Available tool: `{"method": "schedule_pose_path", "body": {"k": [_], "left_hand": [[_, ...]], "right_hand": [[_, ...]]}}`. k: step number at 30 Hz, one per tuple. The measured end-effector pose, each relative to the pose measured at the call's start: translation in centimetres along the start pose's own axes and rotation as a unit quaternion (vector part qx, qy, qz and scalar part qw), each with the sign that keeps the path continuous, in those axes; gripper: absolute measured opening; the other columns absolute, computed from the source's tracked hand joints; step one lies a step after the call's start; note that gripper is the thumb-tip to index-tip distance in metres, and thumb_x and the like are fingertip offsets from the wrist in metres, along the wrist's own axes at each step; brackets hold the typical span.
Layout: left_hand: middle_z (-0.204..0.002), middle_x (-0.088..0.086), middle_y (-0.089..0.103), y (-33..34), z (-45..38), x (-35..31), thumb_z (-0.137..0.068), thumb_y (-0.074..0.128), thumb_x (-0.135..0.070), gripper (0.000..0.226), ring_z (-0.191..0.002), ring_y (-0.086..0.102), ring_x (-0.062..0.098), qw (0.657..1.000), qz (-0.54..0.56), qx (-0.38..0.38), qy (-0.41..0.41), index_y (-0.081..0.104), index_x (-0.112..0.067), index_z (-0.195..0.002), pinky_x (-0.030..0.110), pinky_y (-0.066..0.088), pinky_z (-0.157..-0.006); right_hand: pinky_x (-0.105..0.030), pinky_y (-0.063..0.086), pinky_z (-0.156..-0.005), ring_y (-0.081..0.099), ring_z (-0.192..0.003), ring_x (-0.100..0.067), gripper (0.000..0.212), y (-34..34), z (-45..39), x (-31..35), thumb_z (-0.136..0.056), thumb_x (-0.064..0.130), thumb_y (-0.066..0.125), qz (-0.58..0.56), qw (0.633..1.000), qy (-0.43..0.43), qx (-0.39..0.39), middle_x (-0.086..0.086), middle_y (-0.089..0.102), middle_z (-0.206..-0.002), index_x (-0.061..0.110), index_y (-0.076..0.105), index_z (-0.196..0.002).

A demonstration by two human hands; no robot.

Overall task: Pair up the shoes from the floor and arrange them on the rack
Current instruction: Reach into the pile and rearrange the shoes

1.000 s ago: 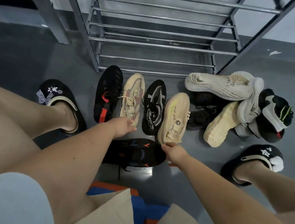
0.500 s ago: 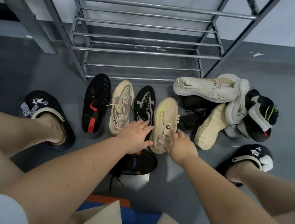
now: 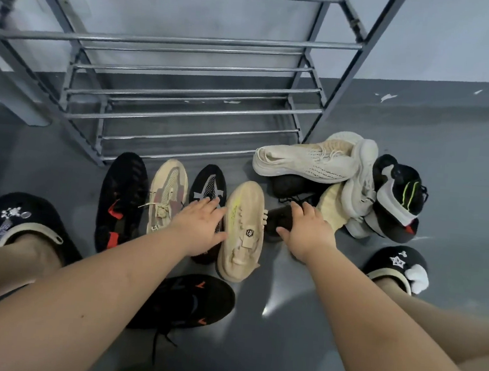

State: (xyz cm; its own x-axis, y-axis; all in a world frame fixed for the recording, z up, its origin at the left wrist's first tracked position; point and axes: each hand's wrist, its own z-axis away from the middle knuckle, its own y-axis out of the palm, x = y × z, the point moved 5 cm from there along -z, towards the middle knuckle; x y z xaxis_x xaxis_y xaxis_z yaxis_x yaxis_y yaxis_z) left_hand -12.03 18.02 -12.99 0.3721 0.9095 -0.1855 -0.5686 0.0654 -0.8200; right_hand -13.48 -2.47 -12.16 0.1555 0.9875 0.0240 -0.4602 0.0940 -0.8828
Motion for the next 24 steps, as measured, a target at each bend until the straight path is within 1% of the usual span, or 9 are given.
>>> {"method": "schedule_pose_path", "body": {"k": [3,6,10,13,15,18,22,24], "left_hand": [[-0.160,0.009,0.001,-1.3,-2.1,-0.6,-0.096,0.031,-0.051,0.069,-0.147,0.003,0.024,1.000,0.015,-0.013,0.006,0.007,-0.019,-0.152,0.036,0.003,-0.119],[-0.160,0.008,0.000,-2.5,-4.0,-1.2,-0.096,0.031,-0.053,0.069,-0.147,0.002,0.024,0.999,0.026,-0.020,0.009,0.006,-0.021,-0.151,0.037,0.004,-0.119],[-0.160,0.007,0.000,-3.8,-6.0,-1.5,-0.096,0.034,-0.051,0.068,-0.147,0.003,0.024,0.999,0.029,-0.022,0.011,0.007,-0.022,-0.151,0.036,0.005,-0.118],[-0.160,0.007,-0.001,-3.9,-7.4,-1.3,-0.096,0.034,-0.051,0.068,-0.147,0.003,0.023,0.999,0.034,-0.014,0.009,0.007,-0.022,-0.151,0.038,0.006,-0.119],[-0.160,0.006,-0.002,-3.9,-8.5,-1.1,-0.096,0.034,-0.052,0.068,-0.147,0.003,0.023,0.999,0.039,-0.009,0.002,0.007,-0.023,-0.151,0.041,0.008,-0.120],[-0.160,0.006,-0.003,-3.6,-9.9,-0.9,-0.095,0.034,-0.052,0.069,-0.147,0.004,0.024,0.998,0.057,-0.001,-0.005,0.007,-0.023,-0.151,0.040,0.009,-0.119],[-0.160,0.007,-0.002,-3.1,-11.6,-1.2,-0.095,0.036,-0.051,0.069,-0.147,0.007,0.026,0.998,0.065,0.012,0.000,0.008,-0.023,-0.151,0.042,0.011,-0.117],[-0.160,0.007,-0.003,-3.0,-12.2,-1.4,-0.096,0.036,-0.051,0.069,-0.147,0.007,0.025,0.998,0.069,0.017,-0.001,0.007,-0.022,-0.151,0.042,0.012,-0.117]], "right_hand": [[-0.040,0.027,-0.111,0.016,-0.145,-0.029,0.071,-1.0,-1.4,-0.9,-0.095,0.049,0.042,-0.005,1.000,0.017,-0.002,-0.011,0.015,-0.158,0.016,0.013,-0.151],[-0.041,0.027,-0.111,0.017,-0.144,-0.030,0.071,-3.0,-3.3,-1.5,-0.095,0.049,0.042,-0.002,1.000,0.013,-0.011,-0.012,0.016,-0.157,0.015,0.013,-0.151],[-0.043,0.033,-0.105,0.024,-0.140,-0.030,0.069,-6.0,-6.0,-2.4,-0.095,0.050,0.041,0.034,0.999,0.002,-0.043,-0.012,0.023,-0.154,0.016,0.015,-0.150],[-0.044,0.037,-0.103,0.027,-0.139,-0.031,0.070,-7.1,-7.8,-3.9,-0.095,0.050,0.041,0.054,0.997,0.006,-0.048,-0.012,0.025,-0.152,0.016,0.015,-0.150],[-0.045,0.037,-0.103,0.027,-0.138,-0.031,0.069,-7.0,-8.8,-5.2,-0.095,0.051,0.041,0.052,0.997,0.017,-0.045,-0.012,0.026,-0.152,0.017,0.016,-0.150],[-0.046,0.035,-0.105,0.027,-0.138,-0.032,0.069,-6.0,-9.8,-7.1,-0.095,0.050,0.041,0.035,0.998,0.043,-0.036,-0.012,0.026,-0.152,0.016,0.017,-0.150],[-0.046,0.033,-0.107,0.026,-0.139,-0.033,0.068,-3.7,-10.8,-8.5,-0.095,0.050,0.041,-0.001,0.997,0.071,-0.007,-0.011,0.024,-0.152,0.018,0.018,-0.149],[-0.045,0.032,-0.108,0.026,-0.138,-0.033,0.067,-3.1,-11.2,-8.7,-0.094,0.050,0.042,-0.004,0.997,0.071,-0.017,-0.011,0.025,-0.151,0.019,0.019,-0.149]]}}
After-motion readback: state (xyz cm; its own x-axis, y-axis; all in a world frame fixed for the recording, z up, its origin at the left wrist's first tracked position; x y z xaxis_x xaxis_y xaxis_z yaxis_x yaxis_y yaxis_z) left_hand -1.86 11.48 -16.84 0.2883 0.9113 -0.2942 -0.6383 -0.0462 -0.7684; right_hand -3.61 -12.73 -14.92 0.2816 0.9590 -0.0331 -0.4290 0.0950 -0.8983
